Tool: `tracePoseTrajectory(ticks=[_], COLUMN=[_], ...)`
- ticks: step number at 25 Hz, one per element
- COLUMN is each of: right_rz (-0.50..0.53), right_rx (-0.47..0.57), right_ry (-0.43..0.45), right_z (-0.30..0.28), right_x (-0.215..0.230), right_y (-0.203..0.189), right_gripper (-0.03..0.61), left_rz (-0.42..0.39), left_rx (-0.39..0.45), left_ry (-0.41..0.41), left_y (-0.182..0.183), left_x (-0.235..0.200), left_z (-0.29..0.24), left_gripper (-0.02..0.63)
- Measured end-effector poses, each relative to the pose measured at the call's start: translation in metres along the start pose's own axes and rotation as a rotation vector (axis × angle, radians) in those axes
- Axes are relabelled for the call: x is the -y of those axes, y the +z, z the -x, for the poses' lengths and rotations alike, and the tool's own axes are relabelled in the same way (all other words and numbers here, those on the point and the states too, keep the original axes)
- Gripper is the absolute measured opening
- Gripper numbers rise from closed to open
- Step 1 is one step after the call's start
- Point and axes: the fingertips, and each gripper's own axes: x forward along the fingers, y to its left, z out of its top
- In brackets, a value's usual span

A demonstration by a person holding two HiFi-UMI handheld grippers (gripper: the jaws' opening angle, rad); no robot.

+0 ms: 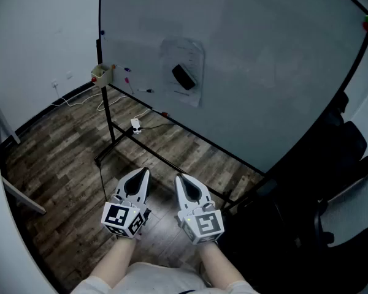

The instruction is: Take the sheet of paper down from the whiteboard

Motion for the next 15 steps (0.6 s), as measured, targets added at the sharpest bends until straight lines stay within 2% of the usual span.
tracePoseTrajectory(ticks=[8, 15], right_rz=[0.001, -0.026], right_rx=[0.025, 0.035], right_ry=[0.041, 0.057], right_z=[0.012, 0.011], right_x=[-0.001, -0.005], right_y=[-0.003, -0.003], right_gripper=[0.018, 0.018], left_rz=[-0.005, -0.039], left_rx=[0.003, 0.013], left_ry=[0.065, 0.084], left_y=[-0.001, 0.002], left_x=[0.010, 0.014], left_z=[0.012, 0.015], left_gripper=[0.015, 0.015])
